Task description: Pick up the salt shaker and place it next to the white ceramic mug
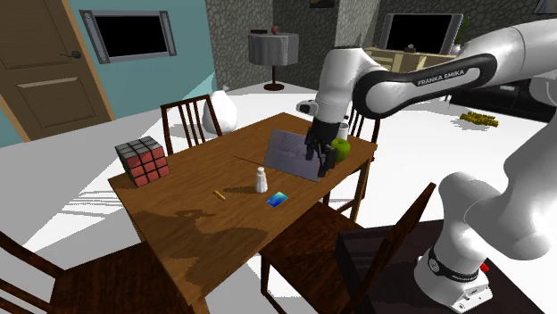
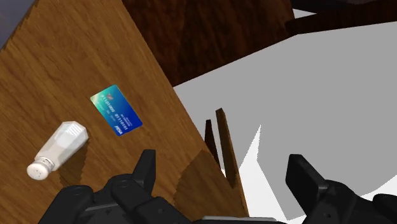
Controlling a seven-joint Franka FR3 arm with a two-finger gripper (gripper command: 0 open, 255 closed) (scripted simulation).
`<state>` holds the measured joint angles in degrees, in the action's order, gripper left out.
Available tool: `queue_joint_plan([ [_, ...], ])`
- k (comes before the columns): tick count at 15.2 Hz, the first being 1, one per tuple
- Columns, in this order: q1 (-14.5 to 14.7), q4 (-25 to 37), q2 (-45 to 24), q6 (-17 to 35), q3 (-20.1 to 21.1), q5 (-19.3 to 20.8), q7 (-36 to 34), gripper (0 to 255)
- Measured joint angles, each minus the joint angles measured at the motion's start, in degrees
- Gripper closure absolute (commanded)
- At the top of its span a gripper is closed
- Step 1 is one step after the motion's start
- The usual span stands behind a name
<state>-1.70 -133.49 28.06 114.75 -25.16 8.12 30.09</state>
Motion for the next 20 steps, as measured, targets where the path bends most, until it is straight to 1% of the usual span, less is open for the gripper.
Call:
queue_joint_plan([
  [3, 0.8, 1.9, -5.5, 4.1, -4.1, -1.5, 5.0, 0],
  [7, 2.5, 6.4, -13.9, 8.0, -9.0, -6.0, 12.2, 0],
  [9, 3.1, 8.5, -18.6, 10.0, -11.4, -9.4, 16.5, 0],
  [12, 3.4, 13.0, -27.2, 12.2, -14.3, -16.6, 24.2, 0],
  [14, 2.3, 16.3, -32.6, 12.6, -15.2, -21.6, 29.3, 0],
  [16, 0.4, 20.0, -38.0, 12.5, -15.1, -26.6, 34.0, 0],
  [20, -4.9, 28.8, -48.2, 11.0, -13.2, -34.7, 41.2, 0],
])
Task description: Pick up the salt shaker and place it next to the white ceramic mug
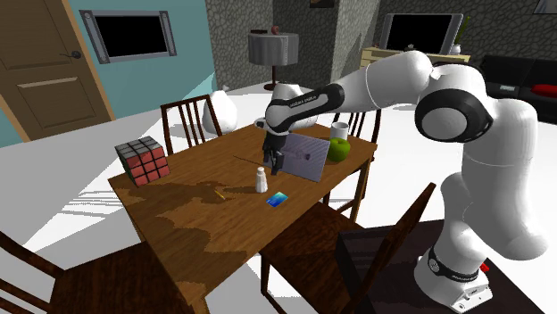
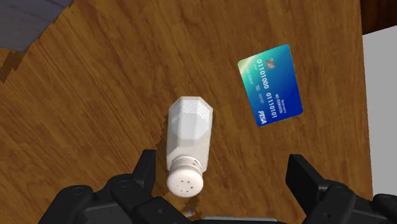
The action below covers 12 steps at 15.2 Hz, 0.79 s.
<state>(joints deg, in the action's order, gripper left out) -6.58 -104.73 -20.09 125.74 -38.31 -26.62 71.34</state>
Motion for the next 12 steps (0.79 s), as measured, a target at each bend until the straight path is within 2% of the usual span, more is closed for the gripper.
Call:
queue_joint_plan([
  [1, -1.7, 3.0, -2.9, -0.7, 0.9, -1.9, 1.4, 0],
  [4, -3.4, 5.4, -5.9, -0.7, 1.9, -3.9, 3.0, 0],
  [12, -4.4, 5.2, -9.1, 2.2, 3.5, -6.5, 4.5, 0],
])
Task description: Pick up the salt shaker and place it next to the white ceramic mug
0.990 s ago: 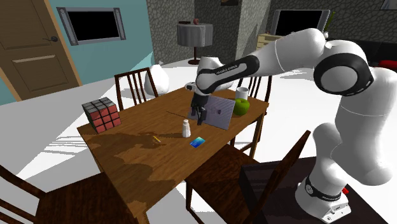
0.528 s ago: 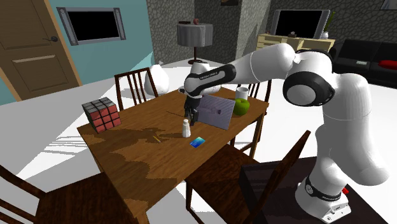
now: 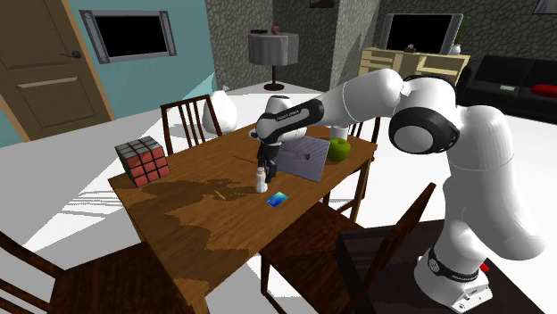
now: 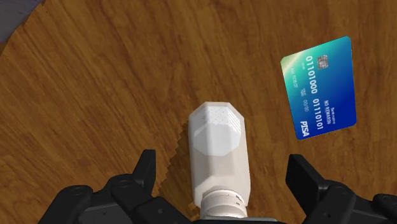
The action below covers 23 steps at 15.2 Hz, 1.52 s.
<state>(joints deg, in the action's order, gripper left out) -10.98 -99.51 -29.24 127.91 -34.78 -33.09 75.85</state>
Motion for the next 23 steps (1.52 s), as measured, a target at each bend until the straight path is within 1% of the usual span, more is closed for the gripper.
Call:
queue_joint_plan([
  [4, 0.0, 0.0, -0.1, 0.1, 0.0, -0.1, 0.0, 0],
  [5, 0.0, 0.0, -0.1, 0.1, 0.0, -0.1, 0.0, 255],
  [15, 0.0, 0.0, -0.1, 0.1, 0.0, -0.1, 0.0, 255],
  [23, 0.8, 1.7, 2.6, -3.6, -1.4, 2.5, -2.0, 255],
])
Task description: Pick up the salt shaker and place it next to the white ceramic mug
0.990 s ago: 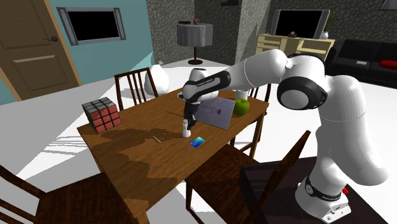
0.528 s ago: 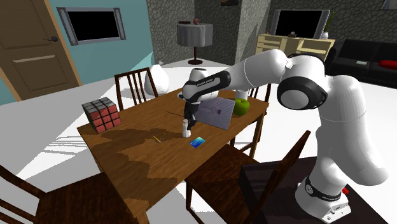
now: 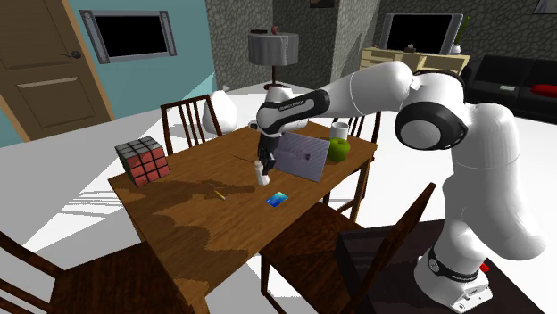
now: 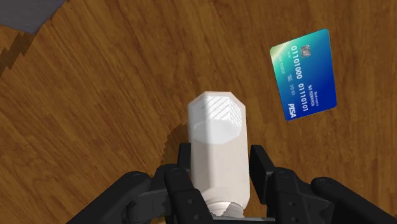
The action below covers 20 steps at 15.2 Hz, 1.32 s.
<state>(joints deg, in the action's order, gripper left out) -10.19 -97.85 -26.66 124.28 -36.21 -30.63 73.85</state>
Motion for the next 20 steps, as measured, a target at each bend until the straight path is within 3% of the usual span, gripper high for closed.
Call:
queue_joint_plan([
  [20, 0.7, 8.8, 4.7, -12.0, -2.5, 5.1, -5.0, 255],
])
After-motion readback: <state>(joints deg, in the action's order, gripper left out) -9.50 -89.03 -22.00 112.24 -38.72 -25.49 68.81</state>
